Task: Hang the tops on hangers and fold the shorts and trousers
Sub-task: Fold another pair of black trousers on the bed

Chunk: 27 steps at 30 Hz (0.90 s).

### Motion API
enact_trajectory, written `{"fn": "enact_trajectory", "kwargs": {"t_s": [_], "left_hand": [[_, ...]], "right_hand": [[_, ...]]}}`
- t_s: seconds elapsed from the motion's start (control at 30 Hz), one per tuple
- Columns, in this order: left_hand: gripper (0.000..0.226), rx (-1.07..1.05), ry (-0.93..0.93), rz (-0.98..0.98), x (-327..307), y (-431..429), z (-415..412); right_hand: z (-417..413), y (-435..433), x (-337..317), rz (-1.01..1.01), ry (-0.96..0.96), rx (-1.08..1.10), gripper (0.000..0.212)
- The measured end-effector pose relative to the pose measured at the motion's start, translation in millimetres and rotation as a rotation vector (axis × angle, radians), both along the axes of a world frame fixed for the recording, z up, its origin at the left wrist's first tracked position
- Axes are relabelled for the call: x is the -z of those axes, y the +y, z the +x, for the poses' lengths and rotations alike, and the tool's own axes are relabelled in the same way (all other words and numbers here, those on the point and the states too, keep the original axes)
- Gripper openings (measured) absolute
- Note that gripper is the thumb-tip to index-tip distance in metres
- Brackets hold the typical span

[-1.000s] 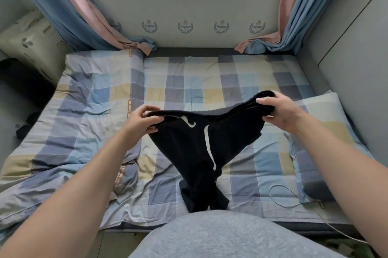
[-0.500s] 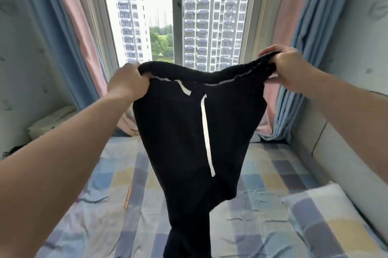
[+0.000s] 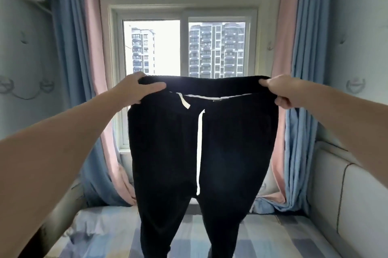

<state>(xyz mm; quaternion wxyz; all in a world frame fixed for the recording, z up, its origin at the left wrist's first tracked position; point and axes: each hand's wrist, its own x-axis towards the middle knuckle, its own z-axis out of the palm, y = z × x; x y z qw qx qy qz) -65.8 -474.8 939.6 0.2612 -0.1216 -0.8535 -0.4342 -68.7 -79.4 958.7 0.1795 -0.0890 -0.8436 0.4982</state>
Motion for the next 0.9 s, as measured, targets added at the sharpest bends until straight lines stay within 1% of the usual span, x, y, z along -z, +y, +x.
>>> {"fn": "enact_trajectory", "kwargs": {"t_s": [0.03,0.07,0.13,0.2,0.23,0.3,0.37,0.4,0.43,0.47,0.53,0.57,0.63,0.7,0.73,0.8,0.9], "left_hand": [[0.056,0.012,0.023,-0.065,-5,-3,4],[0.055,0.005,0.048,-0.146,-10,-6,8],[0.05,-0.04,0.098,-0.334,-17,-10,12],[0.042,-0.12,0.227,-0.493,-21,-13,13],[0.035,-0.164,0.317,-0.506,-22,-15,13],[0.022,-0.229,0.446,-0.413,-25,-17,14],[0.014,-0.262,0.477,-0.299,-29,-18,14],[0.014,-0.276,0.468,-0.264,-31,-17,15],[0.019,-0.297,0.452,-0.244,-32,-17,16],[0.023,-0.324,0.435,-0.233,-34,-16,17],[0.028,-0.367,0.406,-0.193,-37,-14,18],[0.028,-0.366,0.39,-0.148,-39,-12,19],[0.024,-0.308,0.356,0.0,-43,-6,20],[0.022,-0.232,0.307,0.156,-47,1,23],[0.023,-0.203,0.276,0.204,-48,3,25],[0.027,-0.174,0.222,0.242,-51,8,27],[0.032,-0.188,0.126,0.321,-56,14,29]], "right_hand": [[3,1,-6,-0.093,-0.001,-0.038,0.032],[6,1,-12,-0.189,0.014,-0.086,0.033],[11,3,-22,-0.355,0.061,-0.175,0.042],[16,5,-28,-0.486,0.123,-0.274,0.042],[17,6,-31,-0.53,0.155,-0.336,0.043],[19,8,-35,-0.54,0.204,-0.456,0.052],[19,9,-36,-0.497,0.256,-0.521,0.064],[18,9,-36,-0.466,0.292,-0.517,0.065],[19,8,-37,-0.422,0.336,-0.494,0.06],[19,7,-37,-0.357,0.382,-0.455,0.052],[20,2,-39,-0.171,0.469,-0.317,0.033],[19,-1,-41,-0.073,0.506,-0.233,0.025],[16,-4,-45,0.048,0.572,-0.124,0.014],[14,-7,-50,0.13,0.598,-0.083,0.014],[14,-7,-52,0.154,0.593,-0.069,0.016],[15,-8,-57,0.155,0.567,-0.057,0.022],[16,-10,-62,0.162,0.518,-0.041,0.032]]}}
